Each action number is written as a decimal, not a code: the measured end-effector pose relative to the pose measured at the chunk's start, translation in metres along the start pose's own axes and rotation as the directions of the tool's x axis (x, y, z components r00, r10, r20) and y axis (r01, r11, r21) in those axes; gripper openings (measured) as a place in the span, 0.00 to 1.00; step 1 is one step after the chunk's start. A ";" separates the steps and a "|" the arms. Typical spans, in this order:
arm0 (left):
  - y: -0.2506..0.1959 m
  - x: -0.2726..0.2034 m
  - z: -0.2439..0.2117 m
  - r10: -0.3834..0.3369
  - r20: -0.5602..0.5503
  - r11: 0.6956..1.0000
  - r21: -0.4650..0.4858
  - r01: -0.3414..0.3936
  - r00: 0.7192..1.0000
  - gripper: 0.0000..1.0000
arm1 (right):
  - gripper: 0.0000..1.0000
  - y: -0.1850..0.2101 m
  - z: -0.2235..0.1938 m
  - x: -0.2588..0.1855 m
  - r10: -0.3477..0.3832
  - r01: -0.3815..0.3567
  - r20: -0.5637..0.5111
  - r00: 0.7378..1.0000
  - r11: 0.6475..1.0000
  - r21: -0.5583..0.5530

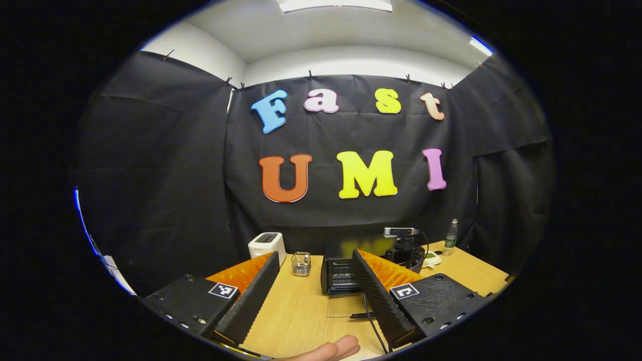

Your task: Open the electric oven with the left hand, put the food in, and close the electric oven.

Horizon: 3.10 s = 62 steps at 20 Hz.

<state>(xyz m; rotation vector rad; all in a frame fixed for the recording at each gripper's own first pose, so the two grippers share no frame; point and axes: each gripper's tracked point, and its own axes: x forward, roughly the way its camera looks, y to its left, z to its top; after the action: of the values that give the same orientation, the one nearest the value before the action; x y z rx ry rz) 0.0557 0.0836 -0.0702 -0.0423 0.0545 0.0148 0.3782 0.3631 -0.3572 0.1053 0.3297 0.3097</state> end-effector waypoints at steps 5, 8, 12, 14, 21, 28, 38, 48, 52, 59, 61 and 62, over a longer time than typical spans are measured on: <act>-0.002 0.001 -0.005 -0.006 -0.014 1.000 -0.007 0.006 1.000 0.94 | 0.92 0.005 -0.005 -0.019 0.032 -0.031 -0.030 0.999 0.999 0.029; -0.002 -0.002 -0.010 -0.004 -0.022 1.000 -0.014 0.003 1.000 0.95 | 0.94 -0.001 -0.003 -0.044 0.039 -0.038 -0.033 0.999 0.998 0.041; -0.012 -0.010 -0.020 -0.036 -0.051 0.999 -0.039 0.034 0.998 0.95 | 0.94 -0.008 0.008 -0.091 0.063 -0.062 -0.007 0.998 0.997 0.046; -0.014 -0.011 -0.026 -0.037 -0.064 0.999 -0.035 0.034 0.997 0.95 | 0.93 -0.013 0.017 -0.122 0.079 -0.079 0.010 0.997 0.996 0.045; -0.031 -0.004 -0.058 -0.051 -0.136 0.999 -0.024 0.049 0.989 0.95 | 0.91 -0.049 0.064 -0.244 0.051 -0.048 0.102 0.994 0.998 -0.033; -0.075 0.024 -0.107 -0.136 -0.235 0.990 -0.051 0.128 0.962 0.95 | 0.95 -0.098 0.140 -0.374 -0.034 0.043 0.267 0.963 0.999 -0.029; -0.131 0.066 -0.227 -0.229 -0.446 0.973 -0.122 0.195 0.865 0.95 | 0.91 -0.172 0.189 -0.500 -0.170 0.195 0.345 0.923 0.980 -0.040; -0.163 0.069 -0.300 -0.248 -0.567 0.969 -0.143 0.202 0.786 0.96 | 0.92 -0.185 0.181 -0.543 -0.175 0.225 0.392 0.903 0.970 -0.086; -0.169 0.071 -0.315 -0.234 -0.601 0.971 -0.112 0.210 0.764 0.96 | 0.92 -0.187 0.171 -0.538 -0.164 0.210 0.376 0.912 0.974 -0.085; -0.170 0.080 -0.328 -0.198 -0.631 0.980 -0.124 0.155 0.750 0.84 | 0.92 -0.196 0.165 -0.530 -0.165 0.206 0.360 0.918 0.975 -0.080; -0.171 0.081 -0.323 -0.200 -0.627 0.980 -0.131 0.151 0.753 0.94 | 0.95 -0.199 0.162 -0.527 -0.166 0.205 0.352 0.921 0.976 -0.077; -0.172 0.082 -0.322 -0.201 -0.625 0.980 -0.134 0.150 0.754 1.00 | 0.95 -0.199 0.163 -0.525 -0.162 0.200 0.349 0.923 0.977 -0.075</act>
<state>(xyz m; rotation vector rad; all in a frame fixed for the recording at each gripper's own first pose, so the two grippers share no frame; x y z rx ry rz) 0.1225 -0.1006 -0.3885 -0.1279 0.7400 -0.1909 0.0160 0.0000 -0.0758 0.0191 -0.0235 0.1201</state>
